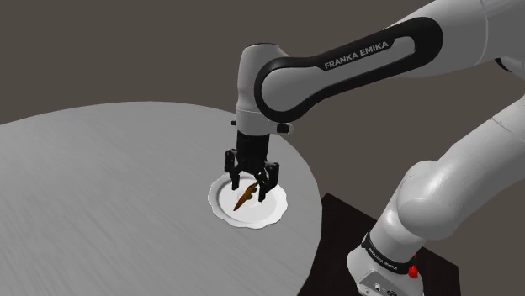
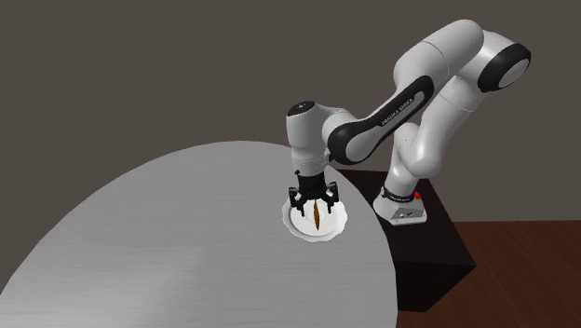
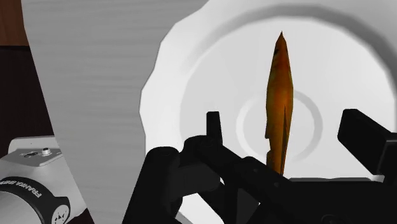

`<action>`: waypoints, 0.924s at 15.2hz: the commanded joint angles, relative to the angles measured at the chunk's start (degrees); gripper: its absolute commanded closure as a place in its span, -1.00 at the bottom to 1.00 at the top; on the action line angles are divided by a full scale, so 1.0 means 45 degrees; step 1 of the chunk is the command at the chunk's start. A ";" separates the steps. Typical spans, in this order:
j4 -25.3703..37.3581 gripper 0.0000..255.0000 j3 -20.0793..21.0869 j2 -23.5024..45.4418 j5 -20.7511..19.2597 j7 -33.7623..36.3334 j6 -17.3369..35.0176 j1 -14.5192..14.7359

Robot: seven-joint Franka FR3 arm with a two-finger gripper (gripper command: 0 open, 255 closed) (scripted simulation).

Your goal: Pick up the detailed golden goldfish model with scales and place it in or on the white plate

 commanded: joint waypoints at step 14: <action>0.1217 -1.00 -0.0426 -0.0464 -0.0259 0.0027 -0.1711 -0.0173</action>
